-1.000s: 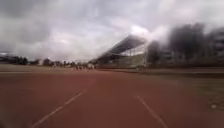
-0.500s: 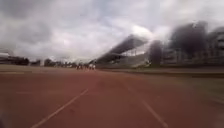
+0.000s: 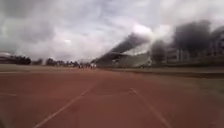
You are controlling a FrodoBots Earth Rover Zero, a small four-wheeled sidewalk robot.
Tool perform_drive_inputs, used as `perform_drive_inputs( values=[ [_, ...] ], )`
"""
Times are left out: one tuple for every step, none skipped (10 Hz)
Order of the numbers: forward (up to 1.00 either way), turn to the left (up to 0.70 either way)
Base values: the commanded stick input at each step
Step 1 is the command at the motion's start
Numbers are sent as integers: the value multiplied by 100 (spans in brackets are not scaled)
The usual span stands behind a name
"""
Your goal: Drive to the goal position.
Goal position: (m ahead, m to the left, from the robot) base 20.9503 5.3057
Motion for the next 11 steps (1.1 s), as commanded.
perform_drive_inputs(
  values=[
    [85,0],
    [85,0],
    [85,0],
    [85,0],
    [85,0],
    [85,0],
    [85,0],
    [85,0],
    [85,0],
    [85,0],
    [85,0]
  ],
)
